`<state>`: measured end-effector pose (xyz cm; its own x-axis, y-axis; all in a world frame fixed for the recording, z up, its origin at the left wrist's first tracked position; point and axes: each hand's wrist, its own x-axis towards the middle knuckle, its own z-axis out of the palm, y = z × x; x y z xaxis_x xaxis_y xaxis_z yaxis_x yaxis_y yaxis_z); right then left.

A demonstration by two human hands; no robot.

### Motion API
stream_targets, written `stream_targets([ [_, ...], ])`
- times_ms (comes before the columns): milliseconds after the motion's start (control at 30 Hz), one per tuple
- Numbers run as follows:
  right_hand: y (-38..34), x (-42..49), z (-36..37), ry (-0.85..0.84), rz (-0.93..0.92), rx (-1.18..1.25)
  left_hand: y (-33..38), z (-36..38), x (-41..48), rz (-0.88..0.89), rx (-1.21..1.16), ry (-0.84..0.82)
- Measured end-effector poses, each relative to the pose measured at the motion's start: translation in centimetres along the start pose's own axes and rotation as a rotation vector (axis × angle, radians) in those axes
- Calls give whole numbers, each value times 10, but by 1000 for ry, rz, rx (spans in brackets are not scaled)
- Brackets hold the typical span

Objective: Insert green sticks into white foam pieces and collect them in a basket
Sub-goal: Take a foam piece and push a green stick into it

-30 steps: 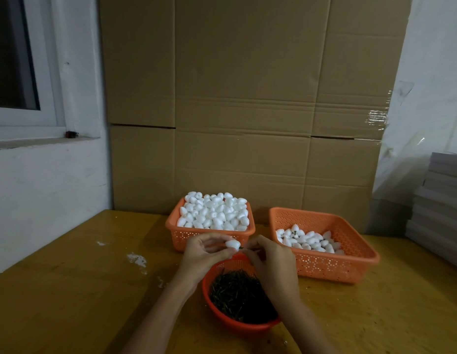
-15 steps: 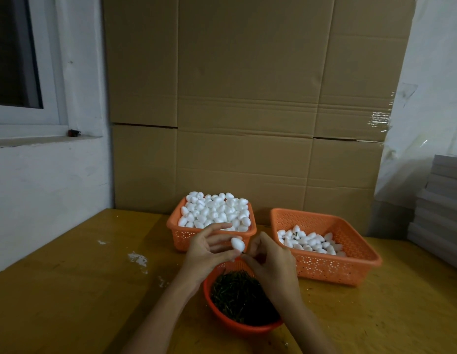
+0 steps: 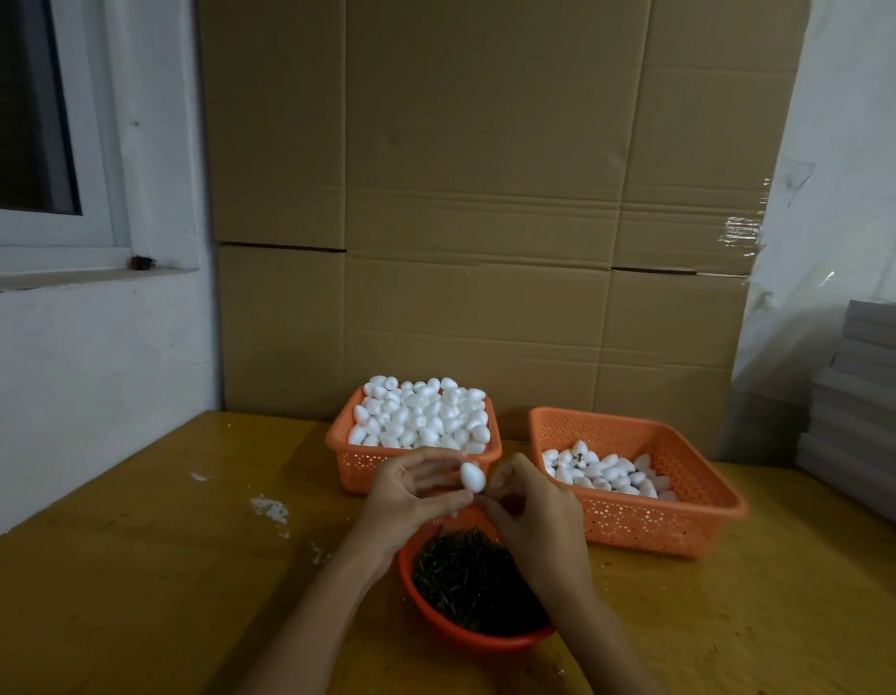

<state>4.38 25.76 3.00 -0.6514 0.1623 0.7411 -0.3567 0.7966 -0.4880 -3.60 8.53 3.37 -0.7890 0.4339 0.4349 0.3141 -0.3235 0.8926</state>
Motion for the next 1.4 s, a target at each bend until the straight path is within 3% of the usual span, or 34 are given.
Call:
stream_targets([
  [300, 42, 11, -38, 353, 382, 111, 1, -1, -1, -28, 30, -49],
  [433, 58, 10, -48, 403, 484, 14, 0, 0, -1, -15, 31, -42],
  [867, 64, 8, -47, 437, 470, -132, -3, -2, 0, -12, 67, -18],
  [967, 53, 10, -48, 442, 397, -128, -2, -2, -1, -16, 73, -17],
  [1033, 39, 12, -46, 372, 302, -79, -1, -2, -1, -26, 67, -17],
  [1100, 26, 13, -43, 153, 186, -33, -1, -2, -1, -31, 60, -11],
  [1233, 6, 12, -32, -661, -11, -30, -4, -3, 1, -49, 21, 15],
  [1267, 5, 11, -27, -795, -52, -85, -5, -3, 2, -59, -3, 25],
  [1400, 6, 8, -16, -904, -122, -245, -3, -1, 3, -69, -128, 77],
])
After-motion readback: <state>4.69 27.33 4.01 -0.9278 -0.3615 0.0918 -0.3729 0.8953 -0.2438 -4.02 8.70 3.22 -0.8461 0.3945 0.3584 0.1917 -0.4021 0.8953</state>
